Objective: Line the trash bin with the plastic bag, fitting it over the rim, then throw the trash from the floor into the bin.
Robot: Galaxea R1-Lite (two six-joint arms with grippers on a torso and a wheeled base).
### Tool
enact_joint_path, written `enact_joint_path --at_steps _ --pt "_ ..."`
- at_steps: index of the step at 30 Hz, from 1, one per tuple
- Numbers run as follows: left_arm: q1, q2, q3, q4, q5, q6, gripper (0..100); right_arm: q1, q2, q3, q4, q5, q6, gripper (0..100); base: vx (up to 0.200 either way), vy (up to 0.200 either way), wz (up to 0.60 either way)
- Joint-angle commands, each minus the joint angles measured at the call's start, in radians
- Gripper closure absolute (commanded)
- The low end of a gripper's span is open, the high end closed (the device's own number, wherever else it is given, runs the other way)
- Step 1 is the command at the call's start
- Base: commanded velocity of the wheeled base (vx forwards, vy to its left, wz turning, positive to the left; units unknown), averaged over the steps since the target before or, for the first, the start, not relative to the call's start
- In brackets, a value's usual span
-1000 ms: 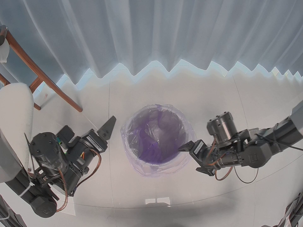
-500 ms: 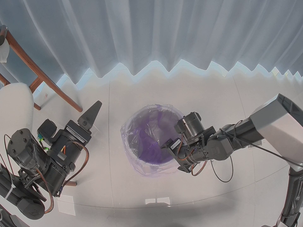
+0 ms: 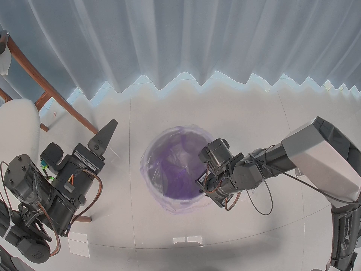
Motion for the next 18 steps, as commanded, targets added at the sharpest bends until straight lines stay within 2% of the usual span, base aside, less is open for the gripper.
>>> enact_joint_path --at_steps 1,3,4,5,6,7,9,10,11,13,14,15,17,18 --pt "0.000 -0.004 0.001 -0.001 0.001 0.001 0 -0.023 -0.003 0.003 0.048 0.000 -0.100 100 0.000 0.000 0.00" --pt "0.000 -0.006 0.004 -0.001 0.001 0.001 0 -0.044 -0.020 0.005 0.089 0.000 -0.179 100 0.000 0.000 0.00" --pt "0.000 -0.006 0.004 -0.001 0.001 0.001 0 -0.044 -0.020 0.005 0.089 0.000 -0.179 100 0.000 0.000 0.00" --pt "0.006 -0.009 0.012 -0.001 0.001 0.001 0 -0.066 -0.045 0.007 0.137 0.000 -0.271 100 0.000 0.000 0.00" --pt "0.006 -0.010 0.012 -0.001 0.001 0.001 0 -0.067 -0.046 0.007 0.141 0.000 -0.281 100 0.000 0.000 0.00" --pt "0.009 -0.010 0.014 -0.001 -0.001 0.001 0 -0.084 -0.057 0.011 0.163 0.000 -0.354 100 0.000 0.000 0.00" --pt "0.009 -0.010 0.014 -0.001 -0.001 0.001 0 -0.095 -0.062 0.019 0.172 0.000 -0.412 100 0.000 0.000 0.00" --pt "0.009 -0.010 0.014 -0.001 -0.001 0.001 0 -0.118 -0.065 0.025 0.172 0.000 -0.515 100 0.000 0.000 0.00" --pt "0.009 -0.010 0.014 -0.001 -0.002 0.001 0 -0.132 -0.066 0.022 0.171 0.000 -0.576 100 0.000 0.000 0.00" --pt "0.009 -0.010 0.014 -0.001 -0.002 0.001 0 -0.147 -0.068 0.017 0.167 0.000 -0.677 100 0.000 0.000 0.00" --pt "0.009 -0.010 0.014 -0.001 -0.002 0.001 0 -0.147 -0.068 0.017 0.167 0.000 -0.677 100 0.000 0.000 0.00" --pt "0.009 -0.012 0.015 0.001 -0.002 0.002 0 -0.166 -0.071 0.017 0.166 0.000 -0.791 100 0.000 0.000 0.00" --pt "0.009 -0.012 0.015 0.001 -0.002 0.002 0 -0.169 -0.071 0.017 0.164 0.001 -0.821 100 0.000 0.000 0.00" --pt "0.009 -0.013 0.015 0.001 -0.002 0.004 0 -0.183 -0.075 0.017 0.160 0.006 -0.936 100 0.000 0.000 0.00"
